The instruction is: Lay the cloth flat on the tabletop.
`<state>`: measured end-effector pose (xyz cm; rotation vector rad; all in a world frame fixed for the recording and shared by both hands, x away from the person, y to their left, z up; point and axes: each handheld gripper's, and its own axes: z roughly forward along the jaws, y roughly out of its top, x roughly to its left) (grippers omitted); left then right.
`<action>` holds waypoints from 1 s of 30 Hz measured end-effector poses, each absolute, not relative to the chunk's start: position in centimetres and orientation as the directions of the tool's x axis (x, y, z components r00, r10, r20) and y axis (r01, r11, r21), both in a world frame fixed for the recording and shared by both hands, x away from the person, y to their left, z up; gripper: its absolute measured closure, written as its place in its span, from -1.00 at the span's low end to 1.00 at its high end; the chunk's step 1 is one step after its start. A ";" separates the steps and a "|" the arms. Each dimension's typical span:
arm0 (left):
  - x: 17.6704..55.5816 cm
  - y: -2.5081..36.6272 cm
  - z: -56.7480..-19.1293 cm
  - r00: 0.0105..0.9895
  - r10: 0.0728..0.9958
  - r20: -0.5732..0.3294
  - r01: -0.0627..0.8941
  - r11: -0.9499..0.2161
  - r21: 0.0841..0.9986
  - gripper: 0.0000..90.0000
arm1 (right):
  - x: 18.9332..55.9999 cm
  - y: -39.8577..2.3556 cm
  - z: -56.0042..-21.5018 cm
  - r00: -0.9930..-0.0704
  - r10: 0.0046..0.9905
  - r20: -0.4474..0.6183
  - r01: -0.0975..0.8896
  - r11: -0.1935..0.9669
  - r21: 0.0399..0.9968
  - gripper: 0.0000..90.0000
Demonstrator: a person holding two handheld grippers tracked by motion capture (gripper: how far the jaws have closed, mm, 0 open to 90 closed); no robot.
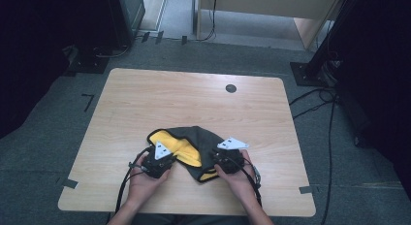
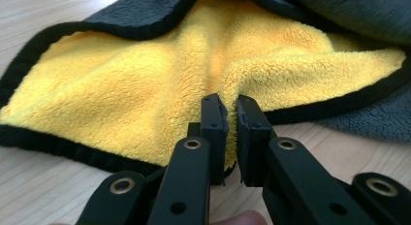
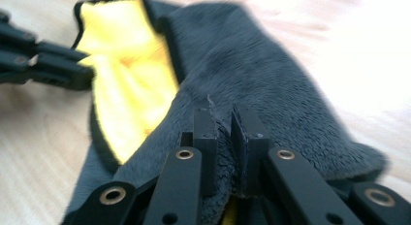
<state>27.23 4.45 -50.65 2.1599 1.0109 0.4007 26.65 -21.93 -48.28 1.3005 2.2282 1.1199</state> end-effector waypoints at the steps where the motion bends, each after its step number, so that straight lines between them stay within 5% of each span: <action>1: 27.3 4.7 -50.6 0.644 0.765 -0.019 0.544 -0.441 0.714 0.86 | 26.7 -22.7 -47.9 -0.502 0.858 0.112 0.582 0.239 0.778 0.83; 30: 29.4 9.9 -50.3 0.606 0.795 -0.016 0.589 -0.435 0.681 0.92 | 28.5 -29.7 -48.0 -0.297 0.934 0.198 0.580 0.012 0.815 0.81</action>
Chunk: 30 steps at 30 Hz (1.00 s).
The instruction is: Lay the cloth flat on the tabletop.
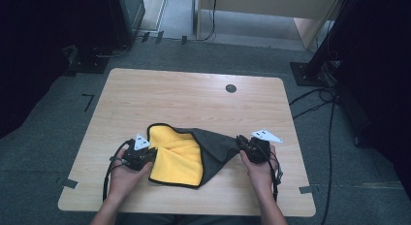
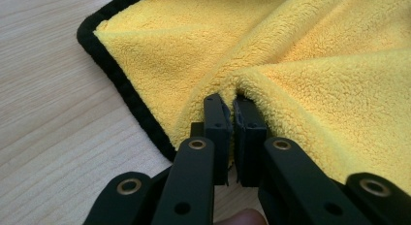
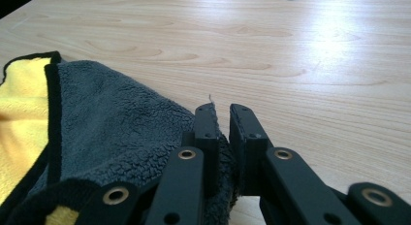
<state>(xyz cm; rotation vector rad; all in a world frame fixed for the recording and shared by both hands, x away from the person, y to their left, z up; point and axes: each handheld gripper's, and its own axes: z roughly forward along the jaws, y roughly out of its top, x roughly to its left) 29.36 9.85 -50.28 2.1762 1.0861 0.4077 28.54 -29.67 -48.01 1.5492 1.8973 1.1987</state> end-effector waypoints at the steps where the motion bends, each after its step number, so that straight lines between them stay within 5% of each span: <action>1: 29.4 9.9 -50.3 0.605 0.796 -0.018 0.590 -0.434 0.681 0.92 | 28.5 -29.7 -48.0 -0.297 0.934 0.198 0.580 0.012 0.815 0.81; 4: 29.3 10.0 -50.3 0.590 0.808 0.004 0.591 -0.435 0.679 0.90 | 28.5 -30.7 -48.1 -0.190 0.971 0.147 0.558 -0.016 0.829 0.82; 7: 29.5 10.6 -50.3 0.587 0.808 -0.055 0.611 -0.398 0.685 0.82 | 28.4 -31.5 -47.7 -0.194 0.968 0.157 0.540 -0.028 0.841 0.71; 17: 29.7 11.2 -50.2 0.498 0.864 -0.071 0.645 -0.314 0.697 0.47 | 27.5 -25.2 -48.1 -0.606 0.791 0.087 0.488 0.283 0.826 0.40; 30: 29.9 14.5 -49.0 0.318 0.937 -0.146 0.657 -0.107 0.746 0.16 | 27.4 -22.4 -50.5 -0.663 0.746 0.060 0.525 0.406 0.748 0.16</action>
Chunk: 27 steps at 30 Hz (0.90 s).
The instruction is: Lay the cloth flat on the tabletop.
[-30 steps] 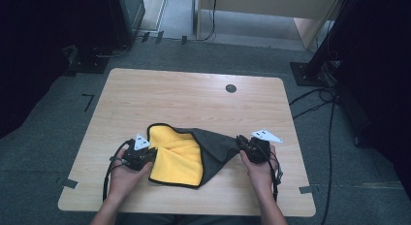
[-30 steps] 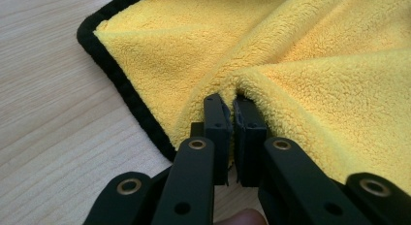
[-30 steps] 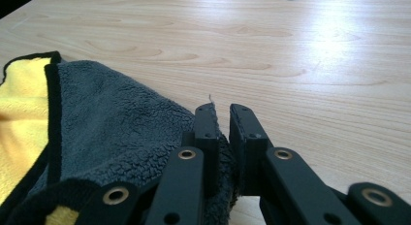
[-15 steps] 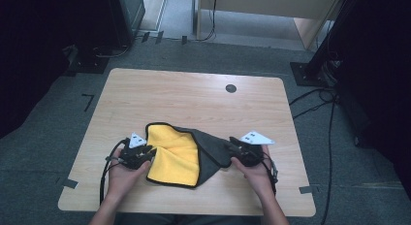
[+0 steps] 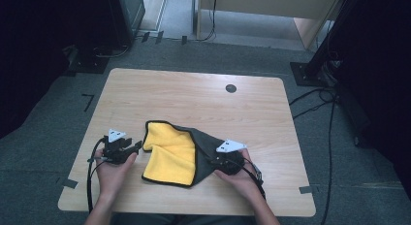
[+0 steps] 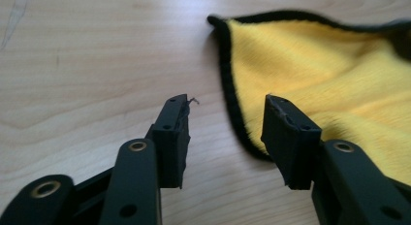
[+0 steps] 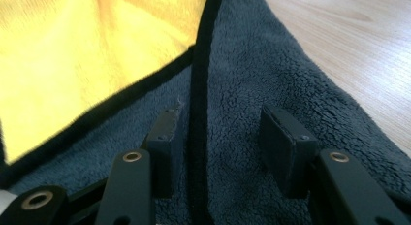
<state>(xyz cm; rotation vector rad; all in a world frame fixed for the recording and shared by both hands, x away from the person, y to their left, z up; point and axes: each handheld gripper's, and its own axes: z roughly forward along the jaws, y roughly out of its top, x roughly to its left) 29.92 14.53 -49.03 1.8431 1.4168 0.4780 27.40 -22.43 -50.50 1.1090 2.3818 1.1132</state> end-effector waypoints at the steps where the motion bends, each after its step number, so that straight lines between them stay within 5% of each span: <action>1: 29.8 14.2 -48.9 0.338 0.928 -0.157 0.645 -0.107 0.756 0.11 | 27.4 -22.3 -50.6 -0.663 0.747 0.050 0.524 0.415 0.744 0.17; 6: 29.0 9.9 -49.4 0.495 0.867 -0.058 0.596 -0.291 0.748 -0.02 | 27.3 -22.1 -50.9 -0.654 0.756 0.000 0.514 0.444 0.734 0.44; 8: 28.9 9.0 -50.1 0.513 0.858 -0.025 0.598 -0.336 0.727 -0.02 | 27.3 -22.3 -50.6 -0.634 0.773 -0.022 0.514 0.442 0.735 0.76; 12: 28.8 8.6 -50.9 0.509 0.861 -0.010 0.605 -0.349 0.716 -0.01 | 27.5 -22.7 -50.1 -0.611 0.791 -0.028 0.508 0.418 0.753 0.83; 22: 28.4 8.4 -51.5 0.501 0.865 0.020 0.576 -0.350 0.739 0.00 | 35.7 -26.3 -46.6 -0.422 0.907 0.003 0.513 0.236 0.825 0.78; 25: 28.4 8.7 -51.5 0.503 0.864 0.002 0.576 -0.337 0.745 0.00 | 38.5 -27.6 -46.4 -0.253 0.967 -0.018 0.522 0.153 0.839 0.51; 27: 28.4 8.7 -51.6 0.502 0.865 -0.001 0.575 -0.333 0.747 -0.01 | 39.1 -28.2 -46.1 -0.218 0.975 0.052 0.514 0.069 0.855 0.40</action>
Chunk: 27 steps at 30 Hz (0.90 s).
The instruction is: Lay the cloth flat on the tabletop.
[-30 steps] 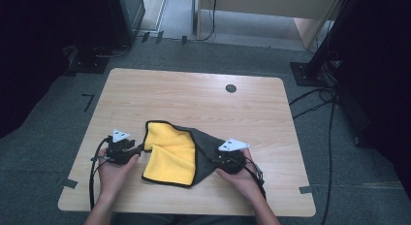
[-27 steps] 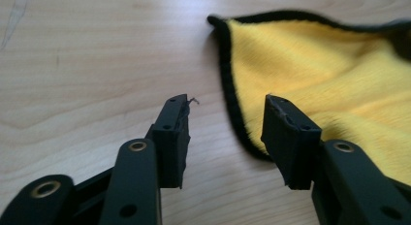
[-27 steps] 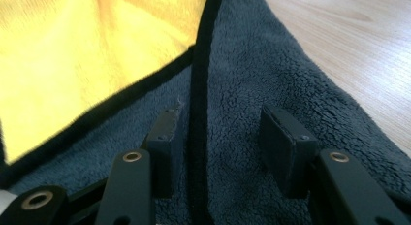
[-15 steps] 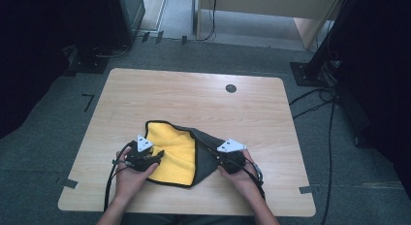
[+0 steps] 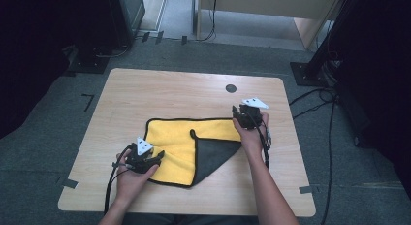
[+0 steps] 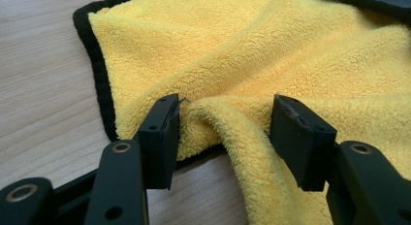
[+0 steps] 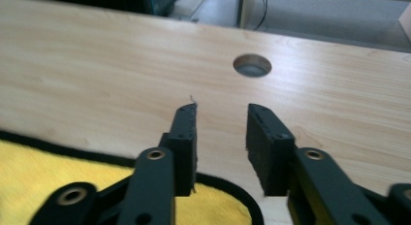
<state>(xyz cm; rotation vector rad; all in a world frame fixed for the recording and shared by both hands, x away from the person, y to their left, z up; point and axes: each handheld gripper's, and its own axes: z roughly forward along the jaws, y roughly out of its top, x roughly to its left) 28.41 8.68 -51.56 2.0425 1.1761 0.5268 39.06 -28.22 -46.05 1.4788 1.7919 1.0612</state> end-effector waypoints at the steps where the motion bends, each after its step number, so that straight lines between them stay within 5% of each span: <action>1: 28.4 8.7 -51.6 0.502 0.865 -0.003 0.574 -0.331 0.749 -0.01 | 39.0 -28.2 -45.9 -0.219 0.974 0.062 0.510 0.060 0.858 0.40; 10: 28.4 8.6 -51.6 0.500 0.866 0.006 0.571 -0.334 0.750 -0.02 | 35.5 -20.6 -47.9 -0.560 0.825 0.078 0.518 0.275 0.810 0.38; 18: 28.4 9.0 -51.5 0.506 0.862 -0.027 0.573 -0.313 0.757 -0.02 | 35.9 -16.4 -50.5 -0.611 0.786 0.095 0.565 0.348 0.748 0.27; 22: 28.6 10.7 -50.9 0.490 0.863 -0.125 0.603 -0.232 0.763 0.01 | 35.4 -15.8 -51.3 -0.599 0.800 0.024 0.556 0.394 0.732 0.72; 27: 28.9 13.0 -50.2 0.460 0.867 -0.191 0.645 -0.178 0.743 0.00 | 34.6 -17.3 -50.7 -0.572 0.820 0.004 0.547 0.378 0.747 0.89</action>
